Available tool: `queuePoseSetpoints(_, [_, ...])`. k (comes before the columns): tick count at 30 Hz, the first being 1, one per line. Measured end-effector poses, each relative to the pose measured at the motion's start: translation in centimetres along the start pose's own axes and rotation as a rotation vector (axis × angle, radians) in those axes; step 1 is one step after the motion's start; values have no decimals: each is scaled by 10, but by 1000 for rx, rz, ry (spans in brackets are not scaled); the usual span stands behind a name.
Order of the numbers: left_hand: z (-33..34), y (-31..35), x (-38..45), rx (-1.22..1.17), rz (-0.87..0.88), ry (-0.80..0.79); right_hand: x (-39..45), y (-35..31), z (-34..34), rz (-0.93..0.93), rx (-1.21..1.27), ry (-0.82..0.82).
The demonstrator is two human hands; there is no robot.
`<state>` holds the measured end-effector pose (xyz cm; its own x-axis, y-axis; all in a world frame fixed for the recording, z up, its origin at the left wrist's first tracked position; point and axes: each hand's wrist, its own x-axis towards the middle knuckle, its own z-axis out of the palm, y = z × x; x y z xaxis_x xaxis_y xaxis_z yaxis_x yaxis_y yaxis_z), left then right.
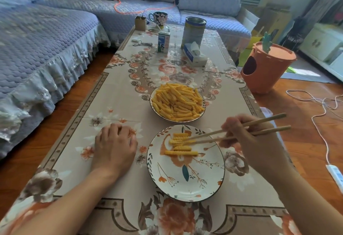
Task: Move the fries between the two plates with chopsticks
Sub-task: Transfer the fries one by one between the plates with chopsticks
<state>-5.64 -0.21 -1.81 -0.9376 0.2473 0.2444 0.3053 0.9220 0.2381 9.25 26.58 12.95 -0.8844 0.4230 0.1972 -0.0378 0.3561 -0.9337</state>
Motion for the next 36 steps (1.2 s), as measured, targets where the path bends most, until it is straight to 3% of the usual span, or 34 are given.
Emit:
queuePoseSetpoints(5, [1,-1,1,13,-3,-4,61,6,22,-76,75,154])
queuePoseSetpoints(11, [3,-2,1,21,-3,-14,107,11,64,-121,115,218])
queuePoseSetpoints(23, [7,-4,2,18,-12,10,122,6,66,-10,100,324])
queuePoseSetpoints(26, [6,-4,2,13,-11,13,104,-7,44,4,144,262])
queuePoseSetpoints(32, [5,-2,1,9,-11,4,18,-23,6,181,43,-54])
queuePoseSetpoints(36, [6,-3,1,20,-17,-5,-18,-8,3,131,-115,-58])
